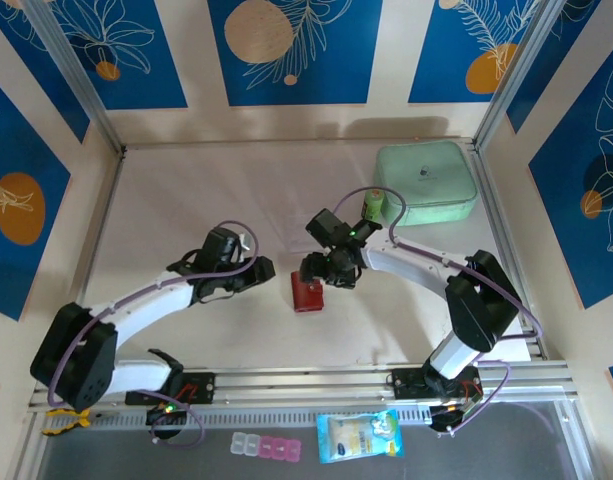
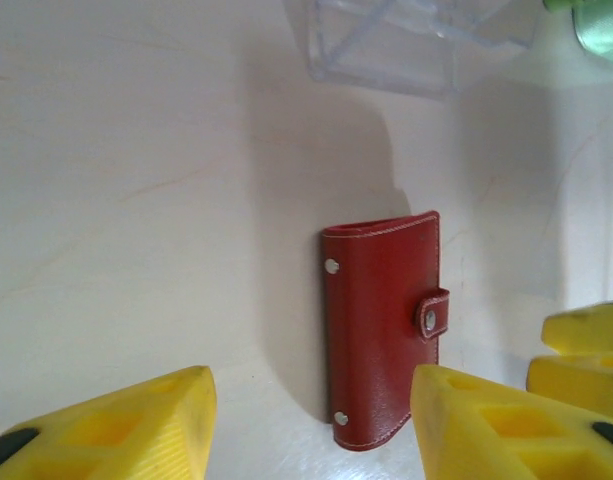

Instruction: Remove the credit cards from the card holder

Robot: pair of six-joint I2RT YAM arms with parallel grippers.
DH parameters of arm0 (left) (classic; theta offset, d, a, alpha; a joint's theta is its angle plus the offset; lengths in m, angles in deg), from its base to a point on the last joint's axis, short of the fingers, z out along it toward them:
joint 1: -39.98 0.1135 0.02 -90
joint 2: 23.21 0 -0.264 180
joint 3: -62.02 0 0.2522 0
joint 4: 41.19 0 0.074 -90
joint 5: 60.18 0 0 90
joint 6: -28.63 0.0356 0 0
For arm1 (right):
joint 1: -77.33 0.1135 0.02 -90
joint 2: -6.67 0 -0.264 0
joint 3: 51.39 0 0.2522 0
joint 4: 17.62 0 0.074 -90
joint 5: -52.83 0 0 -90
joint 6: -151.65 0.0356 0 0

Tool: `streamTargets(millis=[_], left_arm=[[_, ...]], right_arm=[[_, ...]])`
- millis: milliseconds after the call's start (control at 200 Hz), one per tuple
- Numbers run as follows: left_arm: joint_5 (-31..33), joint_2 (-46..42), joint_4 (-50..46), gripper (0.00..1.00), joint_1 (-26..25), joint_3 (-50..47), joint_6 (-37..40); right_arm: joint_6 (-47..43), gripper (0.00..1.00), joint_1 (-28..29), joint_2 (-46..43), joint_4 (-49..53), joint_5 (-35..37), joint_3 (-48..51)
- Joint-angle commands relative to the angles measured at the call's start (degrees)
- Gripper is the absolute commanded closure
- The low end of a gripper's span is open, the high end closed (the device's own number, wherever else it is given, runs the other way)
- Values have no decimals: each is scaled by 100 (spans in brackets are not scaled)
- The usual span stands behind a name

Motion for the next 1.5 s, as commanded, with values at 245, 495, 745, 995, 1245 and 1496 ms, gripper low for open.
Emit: streamTargets(millis=[245,495,745,995,1245,1496], left_arm=[[-280,623,1673,70,-506,-212,-1046],[-475,1058,2377,92,-655,-391,-1527],[-577,1275,2688,99,-703,-564,-1705],[-590,1424,2970,100,-704,-781,-1815],[-581,1529,3052,100,-712,-849,-1877],[-599,1506,3026,100,-707,-830,-1879]], right_arm=[[-400,41,-111,250,2,-361,-45],[-582,49,-66,640,84,-283,-292],[-593,55,87,989,200,-138,-571],[-552,59,263,1321,479,104,-881],[-538,62,353,1584,643,288,-1037],[-497,66,365,1726,629,317,-992]])
